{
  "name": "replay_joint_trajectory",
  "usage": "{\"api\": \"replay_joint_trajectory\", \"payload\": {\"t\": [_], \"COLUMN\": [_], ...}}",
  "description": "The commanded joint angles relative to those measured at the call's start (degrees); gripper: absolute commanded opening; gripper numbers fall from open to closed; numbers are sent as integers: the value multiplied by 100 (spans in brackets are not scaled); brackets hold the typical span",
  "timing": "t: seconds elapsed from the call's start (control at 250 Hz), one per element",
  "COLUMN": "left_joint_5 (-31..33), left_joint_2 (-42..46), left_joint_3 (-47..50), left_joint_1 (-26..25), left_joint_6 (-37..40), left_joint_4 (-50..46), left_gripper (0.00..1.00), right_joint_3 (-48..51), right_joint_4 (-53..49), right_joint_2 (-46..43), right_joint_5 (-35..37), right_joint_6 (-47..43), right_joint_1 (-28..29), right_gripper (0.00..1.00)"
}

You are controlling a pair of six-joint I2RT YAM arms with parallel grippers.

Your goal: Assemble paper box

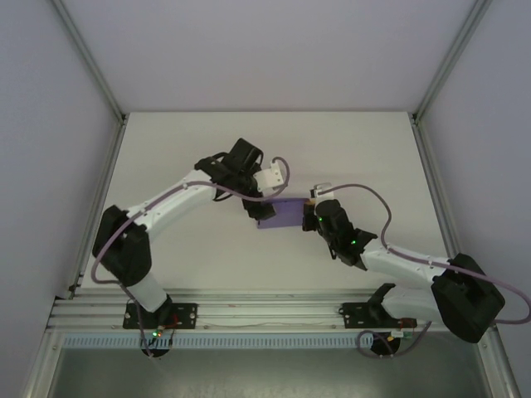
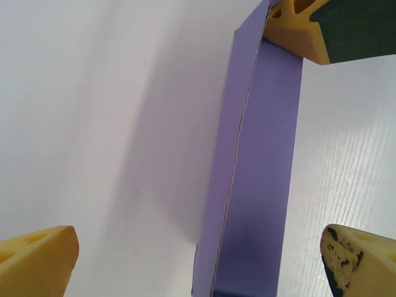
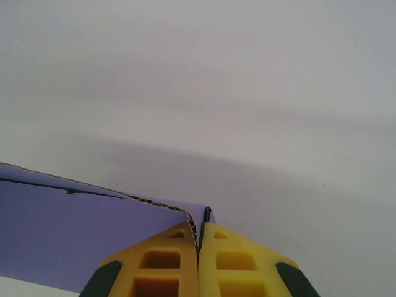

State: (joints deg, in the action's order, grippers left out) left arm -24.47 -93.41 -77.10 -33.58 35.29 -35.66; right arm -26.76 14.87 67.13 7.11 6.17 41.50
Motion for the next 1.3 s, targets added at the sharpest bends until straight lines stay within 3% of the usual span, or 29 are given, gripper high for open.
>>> {"api": "replay_joint_trajectory", "payload": {"t": [0.0,0.088,0.16,0.596,0.652,0.703,0.827,0.907,1.099,1.215,1.295], "left_joint_5": [773,1151,1277,874,911,974,1010,982,1286,1090,1509], "left_joint_2": [403,719,807,489,514,536,595,650,751,862,879], "left_joint_3": [516,867,955,676,724,728,742,941,1142,1366,1334], "left_joint_1": [75,89,105,133,135,133,114,68,-171,-282,-383], "left_joint_6": [-702,-951,-1051,-1153,-1226,-1390,-2181,-3095,-5392,-6078,-6035], "left_joint_4": [387,544,546,115,191,263,498,991,1147,1363,1155], "left_gripper": [95,82,52,29,18,0,0,0,0,0,0], "right_joint_3": [109,78,52,-145,-160,-192,-410,-661,-1068,-1253,-1246], "right_joint_4": [-1140,-1229,-1300,-1541,-1545,-1590,-1906,-2241,-2724,-2907,-2807], "right_joint_2": [216,216,204,212,215,237,323,427,604,623,619], "right_joint_5": [87,3,-47,35,57,98,577,1076,1442,1690,1676], "right_joint_6": [87,94,87,181,189,228,362,884,2055,2483,2537], "right_joint_1": [52,56,61,75,90,93,308,486,846,1019,1052], "right_gripper": [0,0,0,0,0,0,0,0,0,0,0]}}
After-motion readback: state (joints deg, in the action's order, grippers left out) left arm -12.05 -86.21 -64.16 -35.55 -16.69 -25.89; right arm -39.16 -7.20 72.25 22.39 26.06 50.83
